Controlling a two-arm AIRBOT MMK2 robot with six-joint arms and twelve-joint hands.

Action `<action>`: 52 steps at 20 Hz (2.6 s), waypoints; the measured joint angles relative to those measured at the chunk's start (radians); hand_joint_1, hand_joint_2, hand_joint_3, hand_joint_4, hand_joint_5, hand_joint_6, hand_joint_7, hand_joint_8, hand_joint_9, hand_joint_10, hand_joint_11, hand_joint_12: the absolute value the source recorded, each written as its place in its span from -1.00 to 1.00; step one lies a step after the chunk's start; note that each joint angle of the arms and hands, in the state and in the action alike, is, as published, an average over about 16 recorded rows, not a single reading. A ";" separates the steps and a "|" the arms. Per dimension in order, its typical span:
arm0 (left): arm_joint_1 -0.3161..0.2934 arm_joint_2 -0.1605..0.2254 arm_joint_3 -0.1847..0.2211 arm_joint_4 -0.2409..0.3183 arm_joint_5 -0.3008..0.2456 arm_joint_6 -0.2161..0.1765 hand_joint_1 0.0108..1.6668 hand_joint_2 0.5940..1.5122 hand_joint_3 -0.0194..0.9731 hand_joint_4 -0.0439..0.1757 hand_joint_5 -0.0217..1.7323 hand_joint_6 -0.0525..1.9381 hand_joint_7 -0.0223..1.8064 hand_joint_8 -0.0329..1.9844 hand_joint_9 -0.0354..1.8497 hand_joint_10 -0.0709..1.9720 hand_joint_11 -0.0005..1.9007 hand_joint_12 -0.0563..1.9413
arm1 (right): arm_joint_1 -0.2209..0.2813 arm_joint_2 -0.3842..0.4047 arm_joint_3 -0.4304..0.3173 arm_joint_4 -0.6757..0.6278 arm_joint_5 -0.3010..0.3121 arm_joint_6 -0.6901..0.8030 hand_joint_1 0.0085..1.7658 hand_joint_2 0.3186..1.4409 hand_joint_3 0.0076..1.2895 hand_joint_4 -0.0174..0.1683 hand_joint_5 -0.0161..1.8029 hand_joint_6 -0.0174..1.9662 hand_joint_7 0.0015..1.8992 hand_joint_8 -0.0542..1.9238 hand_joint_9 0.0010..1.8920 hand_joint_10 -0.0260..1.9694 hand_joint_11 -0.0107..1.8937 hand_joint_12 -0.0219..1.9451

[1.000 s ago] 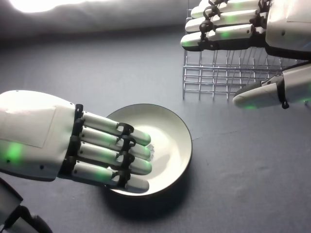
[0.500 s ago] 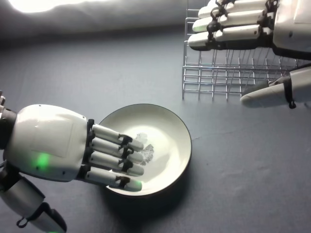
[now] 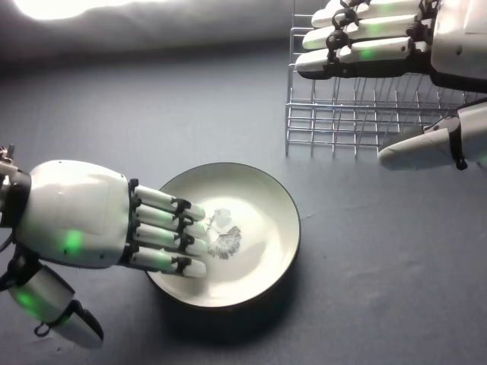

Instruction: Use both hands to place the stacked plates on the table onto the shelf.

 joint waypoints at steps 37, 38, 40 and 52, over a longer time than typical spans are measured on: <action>0.051 -0.064 0.101 0.037 -0.023 -0.027 -1.00 0.21 -0.94 -0.68 -0.98 -0.97 -0.97 -0.99 -0.95 -0.93 -0.98 -0.93 | -0.005 -0.019 0.037 -0.045 0.047 -0.027 -0.73 0.54 -0.99 -0.76 -0.71 -0.96 -0.78 -0.93 -0.81 -0.96 -0.97 -0.48; 0.051 -0.070 0.098 0.035 -0.018 -0.025 -1.00 0.21 -0.94 -0.68 -0.98 -0.97 -0.98 -0.99 -0.95 -0.93 -0.98 -0.93 | -0.005 -0.020 0.038 -0.051 0.050 -0.027 -0.69 0.52 -0.99 -0.76 -0.71 -0.96 -0.78 -0.93 -0.82 -0.96 -0.97 -0.48; 0.049 -0.084 0.092 0.030 -0.009 -0.023 -0.99 0.22 -0.94 -0.68 -0.98 -0.98 -0.98 -0.99 -0.95 -0.93 -0.98 -0.93 | -0.005 -0.023 0.040 -0.071 0.059 -0.028 -0.60 0.48 -0.99 -0.76 -0.72 -0.96 -0.79 -0.93 -0.82 -0.96 -0.97 -0.47; 0.016 -0.156 0.076 0.019 0.035 -0.015 -0.99 0.22 -0.94 -0.69 -0.99 -0.98 -0.98 -0.99 -0.94 -0.93 -0.98 -0.93 | -0.014 -0.060 0.086 -0.264 0.152 -0.030 0.12 0.10 -0.99 -0.76 -0.85 -0.96 -0.91 -0.93 -0.93 -0.96 -0.97 -0.60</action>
